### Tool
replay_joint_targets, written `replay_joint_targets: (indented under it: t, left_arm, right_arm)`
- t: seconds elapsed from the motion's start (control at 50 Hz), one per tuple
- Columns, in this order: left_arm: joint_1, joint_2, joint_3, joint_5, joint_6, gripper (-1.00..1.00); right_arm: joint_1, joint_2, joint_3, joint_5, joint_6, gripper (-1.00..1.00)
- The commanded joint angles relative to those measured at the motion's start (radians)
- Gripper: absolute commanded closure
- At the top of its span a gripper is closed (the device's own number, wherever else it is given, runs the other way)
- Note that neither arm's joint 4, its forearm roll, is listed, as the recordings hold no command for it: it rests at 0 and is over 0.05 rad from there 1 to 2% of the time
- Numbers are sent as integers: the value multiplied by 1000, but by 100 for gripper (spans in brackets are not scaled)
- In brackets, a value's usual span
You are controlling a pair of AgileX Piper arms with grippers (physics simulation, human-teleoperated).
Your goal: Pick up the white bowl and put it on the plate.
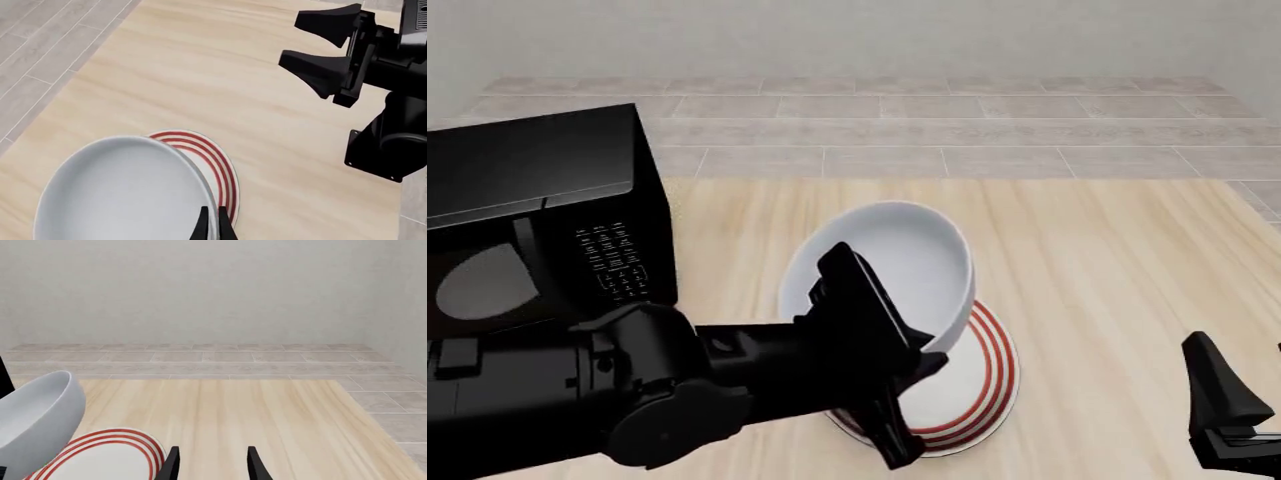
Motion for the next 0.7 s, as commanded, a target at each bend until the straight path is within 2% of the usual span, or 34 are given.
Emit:
replay_joint_targets:
  t: [0.02,0.7]
  left_arm:
    - [-2,21,1,-32,-6,100]
    - [8,81,0,-80,-25,100]
  right_arm:
    - [-1,3,9,-11,-1,-100]
    - [0,3,9,-11,-1,-100]
